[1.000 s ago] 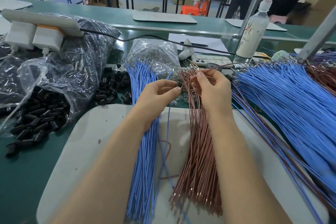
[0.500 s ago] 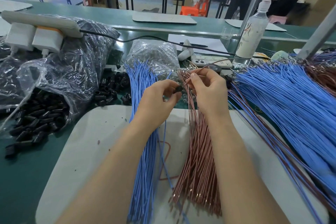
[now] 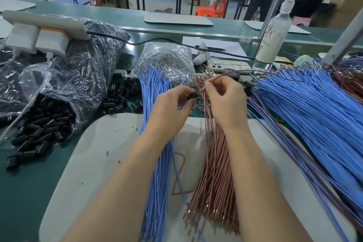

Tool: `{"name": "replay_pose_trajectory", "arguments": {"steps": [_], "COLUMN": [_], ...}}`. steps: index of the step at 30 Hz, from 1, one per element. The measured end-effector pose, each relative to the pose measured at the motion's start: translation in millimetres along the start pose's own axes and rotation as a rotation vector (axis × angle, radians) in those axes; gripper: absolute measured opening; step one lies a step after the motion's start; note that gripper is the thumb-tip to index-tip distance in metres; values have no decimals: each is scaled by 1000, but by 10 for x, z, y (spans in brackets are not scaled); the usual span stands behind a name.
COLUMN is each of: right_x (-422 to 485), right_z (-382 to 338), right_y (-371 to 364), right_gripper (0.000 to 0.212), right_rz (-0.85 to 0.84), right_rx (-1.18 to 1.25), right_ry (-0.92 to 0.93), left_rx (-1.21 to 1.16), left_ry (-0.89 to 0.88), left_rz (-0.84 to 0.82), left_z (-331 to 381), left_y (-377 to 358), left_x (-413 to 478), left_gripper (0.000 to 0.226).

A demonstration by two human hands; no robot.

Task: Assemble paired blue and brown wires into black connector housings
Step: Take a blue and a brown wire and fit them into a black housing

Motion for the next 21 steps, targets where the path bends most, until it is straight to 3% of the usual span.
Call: {"name": "replay_pose_trajectory", "arguments": {"steps": [9,14,21], "right_x": [4,54,67], "right_z": [55,175,218], "right_y": [-66,46,-44], "right_gripper": [9,15,24], "right_rz": [-73,21,-71], "right_rx": [70,218,350], "right_ry": [-65,-151,-200], "left_rx": [15,-31,-838], "left_ry": [-5,88,446], "left_rz": [2,-14,39], "left_z": [-15,-121,-263], "left_y": [-6,-33,-192], "left_x": [-1,-24,-116], "left_gripper": [9,4,12]}}
Point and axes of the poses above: each hand's wrist, its own x-axis towards the middle knuckle, its own y-axis out of the back of the hand, z = x × y, the point moved 10 cm from there along x, towards the middle knuckle, and after that the axes turned 12 degrees about -y, right-handed, at the moved point
